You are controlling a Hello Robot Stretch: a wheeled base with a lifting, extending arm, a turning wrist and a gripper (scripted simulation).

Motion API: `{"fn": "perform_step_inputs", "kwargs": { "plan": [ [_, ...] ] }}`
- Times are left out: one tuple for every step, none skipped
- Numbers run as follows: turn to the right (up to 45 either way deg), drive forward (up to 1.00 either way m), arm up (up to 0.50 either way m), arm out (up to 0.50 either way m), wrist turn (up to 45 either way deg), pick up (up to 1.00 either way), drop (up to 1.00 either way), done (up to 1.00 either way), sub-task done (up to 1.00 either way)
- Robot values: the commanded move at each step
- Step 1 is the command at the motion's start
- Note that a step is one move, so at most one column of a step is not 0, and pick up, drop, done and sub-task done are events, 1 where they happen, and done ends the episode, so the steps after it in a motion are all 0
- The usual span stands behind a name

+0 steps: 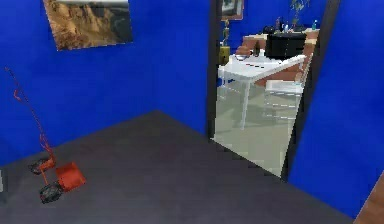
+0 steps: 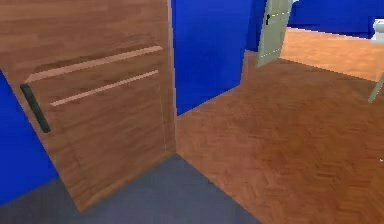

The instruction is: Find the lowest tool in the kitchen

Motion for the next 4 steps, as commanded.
{"fn": "perform_step_inputs", "kwargs": {
  "plan": [
    [15.0, 0.0, 0.0, 0.0, 0.0, 0.0, 0.0, 0.0, 0.0],
    [0.0, 1.0, 0.0, 0.0, 0.0, 0.0, 0.0, 0.0, 0.0],
    [6.0, 0.0, 0.0, 0.0, 0.0, 0.0, 0.0, 0.0, 0.0],
    [0.0, 0.4, 0.0, 0.0, 0.0, 0.0, 0.0, 0.0, 0.0]
  ]
}}
